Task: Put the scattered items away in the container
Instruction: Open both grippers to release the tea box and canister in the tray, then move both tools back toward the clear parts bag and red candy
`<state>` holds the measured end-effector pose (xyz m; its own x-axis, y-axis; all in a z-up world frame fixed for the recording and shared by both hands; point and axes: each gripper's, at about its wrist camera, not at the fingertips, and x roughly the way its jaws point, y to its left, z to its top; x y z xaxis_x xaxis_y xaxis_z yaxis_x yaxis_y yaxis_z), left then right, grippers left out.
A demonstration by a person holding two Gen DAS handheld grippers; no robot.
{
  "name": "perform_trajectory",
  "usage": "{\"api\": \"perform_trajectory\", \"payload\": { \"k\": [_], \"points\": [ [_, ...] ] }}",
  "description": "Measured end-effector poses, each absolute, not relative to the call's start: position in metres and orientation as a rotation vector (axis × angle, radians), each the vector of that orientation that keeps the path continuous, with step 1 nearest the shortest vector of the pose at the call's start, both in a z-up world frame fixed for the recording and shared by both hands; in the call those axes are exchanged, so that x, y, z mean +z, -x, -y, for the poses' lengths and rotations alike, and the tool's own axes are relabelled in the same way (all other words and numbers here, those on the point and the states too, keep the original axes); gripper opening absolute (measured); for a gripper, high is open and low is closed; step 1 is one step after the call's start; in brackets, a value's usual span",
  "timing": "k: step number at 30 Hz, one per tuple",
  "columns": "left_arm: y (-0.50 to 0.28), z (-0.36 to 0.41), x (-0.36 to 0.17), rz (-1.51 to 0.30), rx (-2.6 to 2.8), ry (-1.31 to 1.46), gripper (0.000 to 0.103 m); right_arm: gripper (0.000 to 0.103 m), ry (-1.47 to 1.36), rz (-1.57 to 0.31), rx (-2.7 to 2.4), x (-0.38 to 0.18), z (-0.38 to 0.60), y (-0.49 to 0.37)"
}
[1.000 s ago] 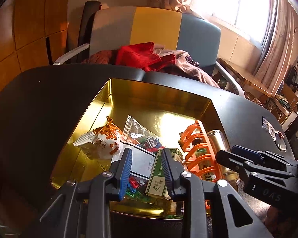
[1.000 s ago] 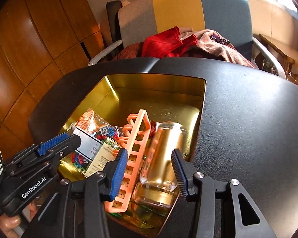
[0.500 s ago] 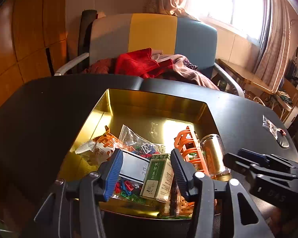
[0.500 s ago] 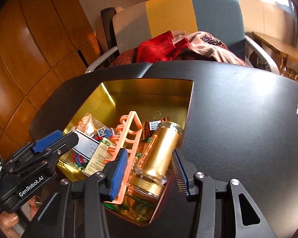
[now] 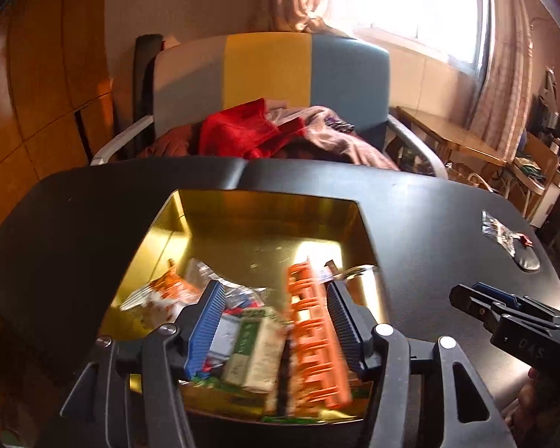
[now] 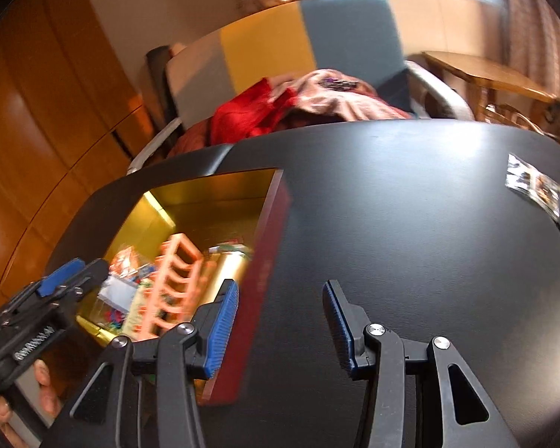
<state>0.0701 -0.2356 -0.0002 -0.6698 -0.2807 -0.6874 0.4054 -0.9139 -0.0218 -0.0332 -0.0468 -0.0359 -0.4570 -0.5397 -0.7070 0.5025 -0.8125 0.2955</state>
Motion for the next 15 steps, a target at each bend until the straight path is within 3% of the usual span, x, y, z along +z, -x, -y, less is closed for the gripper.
{"api": "perform_trajectory", "payload": {
  "k": [15],
  "points": [
    [0.008,0.124,0.011,-0.088,-2.789,-1.153,0.058,0.050,-1.230,0.291,-2.561,-0.052,-0.126,0.090]
  ]
}}
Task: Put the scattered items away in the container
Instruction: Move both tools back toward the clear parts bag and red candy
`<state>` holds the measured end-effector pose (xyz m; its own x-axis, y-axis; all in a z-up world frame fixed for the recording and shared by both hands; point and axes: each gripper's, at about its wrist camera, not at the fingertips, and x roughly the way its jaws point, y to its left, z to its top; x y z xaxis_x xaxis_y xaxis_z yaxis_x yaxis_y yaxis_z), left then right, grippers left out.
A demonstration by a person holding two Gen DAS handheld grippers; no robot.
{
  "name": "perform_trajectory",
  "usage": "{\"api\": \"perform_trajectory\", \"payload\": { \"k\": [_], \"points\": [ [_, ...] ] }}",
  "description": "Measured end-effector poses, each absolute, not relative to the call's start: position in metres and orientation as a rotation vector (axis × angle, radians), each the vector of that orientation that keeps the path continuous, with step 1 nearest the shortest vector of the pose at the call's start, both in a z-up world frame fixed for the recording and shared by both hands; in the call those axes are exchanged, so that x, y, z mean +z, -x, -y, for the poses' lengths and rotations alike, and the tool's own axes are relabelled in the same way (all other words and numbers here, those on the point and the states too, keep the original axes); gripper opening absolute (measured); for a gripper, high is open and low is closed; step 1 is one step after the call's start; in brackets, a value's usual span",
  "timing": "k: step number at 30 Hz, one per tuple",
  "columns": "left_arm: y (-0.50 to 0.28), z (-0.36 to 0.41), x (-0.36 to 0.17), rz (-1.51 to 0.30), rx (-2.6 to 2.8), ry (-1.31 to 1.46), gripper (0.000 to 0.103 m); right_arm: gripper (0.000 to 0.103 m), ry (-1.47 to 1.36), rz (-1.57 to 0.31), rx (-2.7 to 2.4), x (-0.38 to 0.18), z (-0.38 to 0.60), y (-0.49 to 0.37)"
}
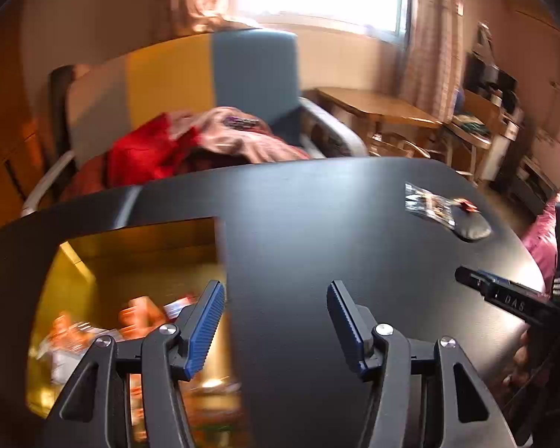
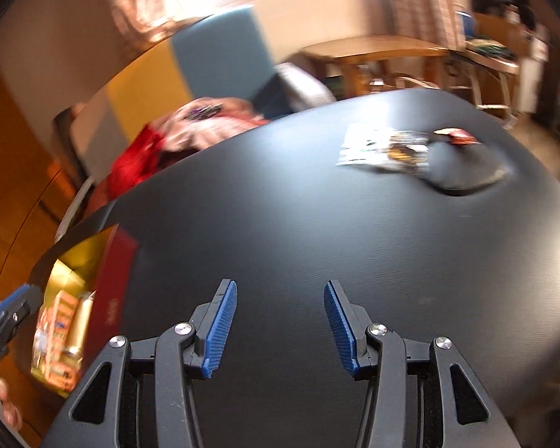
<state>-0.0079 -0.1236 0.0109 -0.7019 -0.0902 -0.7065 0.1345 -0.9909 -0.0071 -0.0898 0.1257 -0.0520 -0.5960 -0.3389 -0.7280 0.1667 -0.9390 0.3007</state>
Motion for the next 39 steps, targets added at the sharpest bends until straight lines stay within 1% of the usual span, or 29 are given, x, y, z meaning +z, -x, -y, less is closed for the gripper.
{"api": "perform_trajectory", "payload": {
  "k": [3,4,9,11,14,24,28,35,39],
  "points": [
    [0.034,0.094,0.005,-0.040,-2.827,-1.198,0.058,0.053,-1.236,0.329,-2.622,-0.051,-0.157,0.099],
    [0.043,0.085,0.003,-0.023,-2.835,-1.214,0.058,0.056,-1.236,0.326,-2.643,-0.049,-0.165,0.102],
    [0.081,0.046,-0.012,0.030,-2.858,-1.299,0.058,0.058,-1.241,0.296,-2.731,-0.043,-0.197,0.119],
    [0.097,0.033,-0.017,0.045,-2.869,-1.328,0.058,0.062,-1.249,0.280,-2.759,-0.041,-0.207,0.126],
    [0.123,0.016,-0.022,0.051,-2.890,-1.373,0.058,0.062,-1.253,0.243,-2.796,-0.038,-0.220,0.141],
    [0.208,-0.025,-0.039,0.093,-2.947,-1.470,0.058,0.062,-1.232,0.227,-2.845,-0.034,-0.256,0.206],
    [0.239,-0.036,-0.048,0.082,-2.980,-1.520,0.058,0.060,-1.235,0.191,-2.854,-0.036,-0.265,0.242],
    [0.295,-0.055,-0.069,0.089,-2.990,-1.571,0.058,0.058,-1.306,0.116,-2.838,-0.056,-0.270,0.308],
    [0.323,-0.060,-0.081,0.058,-2.982,-1.617,0.058,0.058,-1.356,0.095,-2.815,-0.068,-0.271,0.338]
  ]
}}
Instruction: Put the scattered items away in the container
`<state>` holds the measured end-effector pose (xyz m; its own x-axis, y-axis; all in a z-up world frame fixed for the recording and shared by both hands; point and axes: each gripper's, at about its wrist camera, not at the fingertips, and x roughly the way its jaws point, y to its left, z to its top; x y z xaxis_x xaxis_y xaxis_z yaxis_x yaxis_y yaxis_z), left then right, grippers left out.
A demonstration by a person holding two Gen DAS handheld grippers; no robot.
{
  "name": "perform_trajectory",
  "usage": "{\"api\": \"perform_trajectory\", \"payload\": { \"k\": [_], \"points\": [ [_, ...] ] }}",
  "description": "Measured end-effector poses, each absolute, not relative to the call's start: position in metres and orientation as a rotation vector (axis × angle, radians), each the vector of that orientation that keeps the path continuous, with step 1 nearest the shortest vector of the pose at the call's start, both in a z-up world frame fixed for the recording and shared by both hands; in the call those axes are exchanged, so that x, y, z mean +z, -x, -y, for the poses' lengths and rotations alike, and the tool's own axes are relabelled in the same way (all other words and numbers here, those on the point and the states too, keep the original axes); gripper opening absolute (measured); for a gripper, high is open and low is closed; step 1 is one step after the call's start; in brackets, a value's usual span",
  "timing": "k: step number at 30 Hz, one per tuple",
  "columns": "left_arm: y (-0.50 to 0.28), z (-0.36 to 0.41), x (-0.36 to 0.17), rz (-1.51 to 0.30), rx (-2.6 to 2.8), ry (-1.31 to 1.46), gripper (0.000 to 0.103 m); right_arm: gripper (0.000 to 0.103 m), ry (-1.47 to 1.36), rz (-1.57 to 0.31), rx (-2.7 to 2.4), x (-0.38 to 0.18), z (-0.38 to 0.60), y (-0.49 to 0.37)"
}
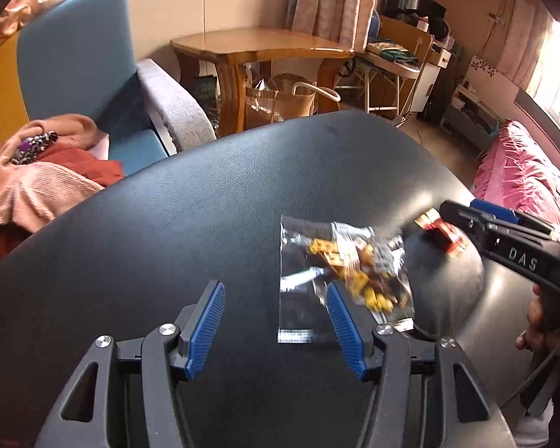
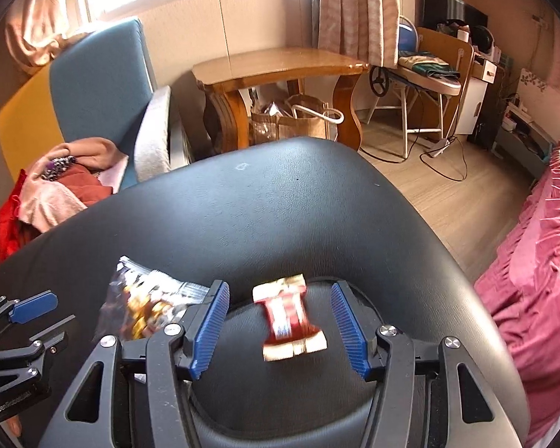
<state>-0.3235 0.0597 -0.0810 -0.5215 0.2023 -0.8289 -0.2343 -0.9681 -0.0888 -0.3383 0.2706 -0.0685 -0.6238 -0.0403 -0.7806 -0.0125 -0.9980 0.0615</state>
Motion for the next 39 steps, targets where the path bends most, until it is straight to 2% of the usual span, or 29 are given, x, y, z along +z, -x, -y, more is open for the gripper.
{"api": "perform_trajectory", "payload": {
  "k": [5,12,15,17,21,26,28,39],
  "points": [
    [0.343,-0.073,-0.087,-0.012,2.471,1.357,0.058,0.058,-1.411,0.073,-2.781,-0.085,-0.269,0.360],
    [0.353,-0.095,-0.102,-0.053,2.406,1.385,0.058,0.058,-1.474,0.018,-2.713,-0.105,-0.258,0.371],
    [0.346,-0.092,-0.103,-0.012,2.400,1.376,0.048,0.058,-1.466,-0.018,-2.701,-0.107,-0.255,0.363],
    [0.337,-0.089,-0.103,0.000,2.400,1.367,0.043,0.058,-1.454,-0.033,-2.685,-0.106,-0.252,0.358],
    [0.320,-0.080,-0.103,0.025,2.400,1.377,0.039,0.058,-1.433,-0.075,-2.641,-0.106,-0.245,0.348],
    [0.295,-0.060,-0.103,0.053,2.414,1.404,0.039,0.056,-1.417,-0.128,-2.578,-0.104,-0.224,0.329],
    [0.281,-0.046,-0.104,0.077,2.428,1.422,0.039,0.052,-1.414,-0.149,-2.549,-0.104,-0.212,0.319],
    [0.199,0.023,-0.106,0.202,2.493,1.516,0.039,0.051,-1.402,-0.172,-2.399,-0.108,-0.149,0.239]
  ]
}}
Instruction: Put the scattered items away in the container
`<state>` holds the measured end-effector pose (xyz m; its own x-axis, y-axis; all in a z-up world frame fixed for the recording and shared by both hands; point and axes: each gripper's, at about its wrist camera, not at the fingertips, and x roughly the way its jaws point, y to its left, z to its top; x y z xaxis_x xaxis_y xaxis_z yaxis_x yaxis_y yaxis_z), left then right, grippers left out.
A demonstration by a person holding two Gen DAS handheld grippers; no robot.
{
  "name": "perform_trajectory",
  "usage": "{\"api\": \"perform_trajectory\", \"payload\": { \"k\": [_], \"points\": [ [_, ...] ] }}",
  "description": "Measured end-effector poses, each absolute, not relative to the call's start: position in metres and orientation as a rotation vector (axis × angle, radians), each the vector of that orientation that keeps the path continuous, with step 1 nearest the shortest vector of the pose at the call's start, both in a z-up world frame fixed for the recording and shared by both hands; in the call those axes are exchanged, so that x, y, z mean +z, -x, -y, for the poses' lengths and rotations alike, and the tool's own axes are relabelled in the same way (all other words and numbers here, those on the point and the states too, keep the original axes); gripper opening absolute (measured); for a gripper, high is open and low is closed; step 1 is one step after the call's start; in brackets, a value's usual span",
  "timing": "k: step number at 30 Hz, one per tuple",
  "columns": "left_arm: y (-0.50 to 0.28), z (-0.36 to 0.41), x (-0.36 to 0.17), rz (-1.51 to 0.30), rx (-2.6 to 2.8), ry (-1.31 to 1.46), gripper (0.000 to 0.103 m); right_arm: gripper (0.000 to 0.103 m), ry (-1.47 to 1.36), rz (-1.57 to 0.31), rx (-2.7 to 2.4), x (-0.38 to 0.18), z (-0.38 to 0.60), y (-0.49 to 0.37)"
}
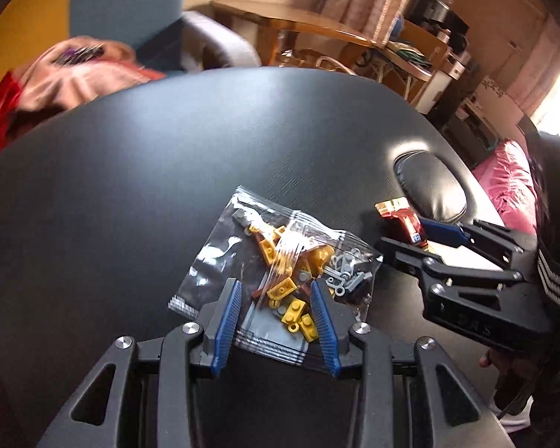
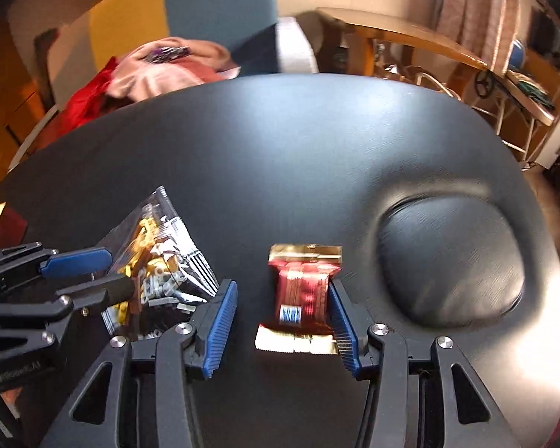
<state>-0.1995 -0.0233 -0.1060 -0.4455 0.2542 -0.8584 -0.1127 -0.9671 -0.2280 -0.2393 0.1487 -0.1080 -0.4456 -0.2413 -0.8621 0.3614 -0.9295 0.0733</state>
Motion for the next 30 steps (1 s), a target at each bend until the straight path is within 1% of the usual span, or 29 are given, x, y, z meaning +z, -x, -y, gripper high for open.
{"api": "perform_trajectory", "payload": {
  "k": [6,8,9,11,14,19,20,24,25,27,28,29,30],
  "points": [
    [0.154,0.064,-0.093,0.333,2.551,1.516,0.039,0.051,-1.326,-0.152,-2.347,-0.087,-0.129,0.198],
    [0.142,0.073,-0.090,0.376,2.562,1.505,0.041,0.052,-1.289,-0.132,-2.319,-0.080,-0.122,0.190],
    [0.136,0.078,-0.088,0.398,2.567,1.500,0.044,0.052,-1.274,-0.130,-2.304,-0.078,-0.117,0.188],
    [0.125,0.087,-0.088,0.438,2.580,1.500,0.046,0.052,-1.269,-0.136,-2.294,-0.080,-0.106,0.188],
    [0.118,0.094,-0.091,0.483,2.574,1.510,0.050,0.053,-1.270,-0.097,-2.286,-0.086,-0.093,0.193],
    [0.116,0.103,-0.098,0.578,2.540,1.541,0.053,0.056,-1.316,-0.054,-2.173,-0.100,-0.072,0.193],
    [0.117,0.105,-0.098,0.600,2.537,1.539,0.053,0.056,-1.313,-0.070,-2.145,-0.101,-0.068,0.188],
    [0.127,0.102,-0.099,0.588,2.529,1.540,0.058,0.053,-1.283,-0.161,-2.072,-0.101,-0.063,0.156],
    [0.130,0.100,-0.098,0.575,2.529,1.534,0.060,0.054,-1.278,-0.155,-2.082,-0.099,-0.068,0.152],
    [0.139,0.093,-0.093,0.526,2.532,1.511,0.061,0.054,-1.268,-0.143,-2.104,-0.096,-0.077,0.144],
    [0.145,0.089,-0.090,0.490,2.534,1.495,0.063,0.055,-1.261,-0.124,-2.128,-0.093,-0.084,0.142],
    [0.150,0.086,-0.089,0.476,2.520,1.486,0.065,0.056,-1.257,-0.093,-2.159,-0.090,-0.093,0.140],
    [0.155,0.083,-0.087,0.462,2.507,1.476,0.067,0.060,-1.253,-0.061,-2.189,-0.087,-0.102,0.139]
  ]
}}
